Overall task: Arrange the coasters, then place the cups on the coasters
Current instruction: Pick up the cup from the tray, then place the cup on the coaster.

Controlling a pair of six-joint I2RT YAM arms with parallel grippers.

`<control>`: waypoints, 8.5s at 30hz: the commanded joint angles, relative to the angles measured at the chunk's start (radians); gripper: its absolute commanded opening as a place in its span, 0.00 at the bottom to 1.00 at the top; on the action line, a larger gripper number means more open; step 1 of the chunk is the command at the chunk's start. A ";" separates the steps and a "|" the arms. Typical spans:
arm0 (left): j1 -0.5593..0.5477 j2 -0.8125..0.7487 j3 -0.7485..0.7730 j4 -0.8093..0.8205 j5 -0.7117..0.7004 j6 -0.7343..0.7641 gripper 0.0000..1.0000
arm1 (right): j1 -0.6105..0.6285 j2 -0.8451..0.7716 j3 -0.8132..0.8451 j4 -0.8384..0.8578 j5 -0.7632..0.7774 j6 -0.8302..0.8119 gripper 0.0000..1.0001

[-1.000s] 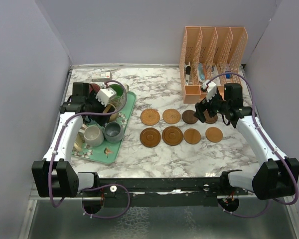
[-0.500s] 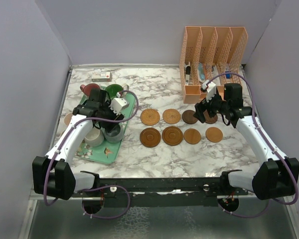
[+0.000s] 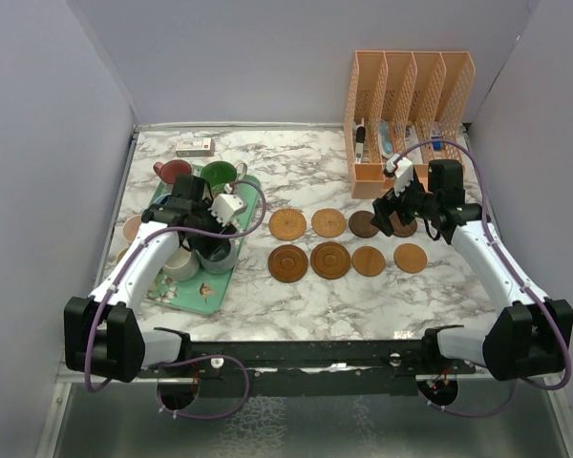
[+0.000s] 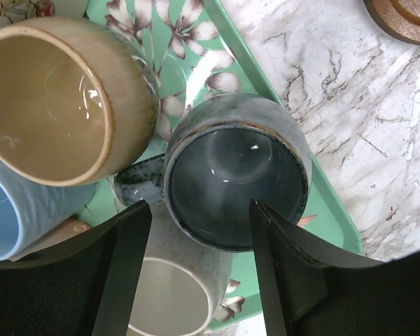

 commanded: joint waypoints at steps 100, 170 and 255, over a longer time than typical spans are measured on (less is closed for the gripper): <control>-0.328 0.568 0.864 -0.017 0.150 -0.280 0.00 | -0.006 -0.028 0.100 0.079 -0.015 0.209 0.90; -0.859 0.800 1.074 0.225 -0.947 -0.956 0.00 | 0.093 0.118 0.051 0.303 0.297 0.451 0.02; -0.606 0.162 0.280 0.697 -0.347 -0.482 0.94 | -0.162 0.327 0.147 0.104 0.481 0.270 0.01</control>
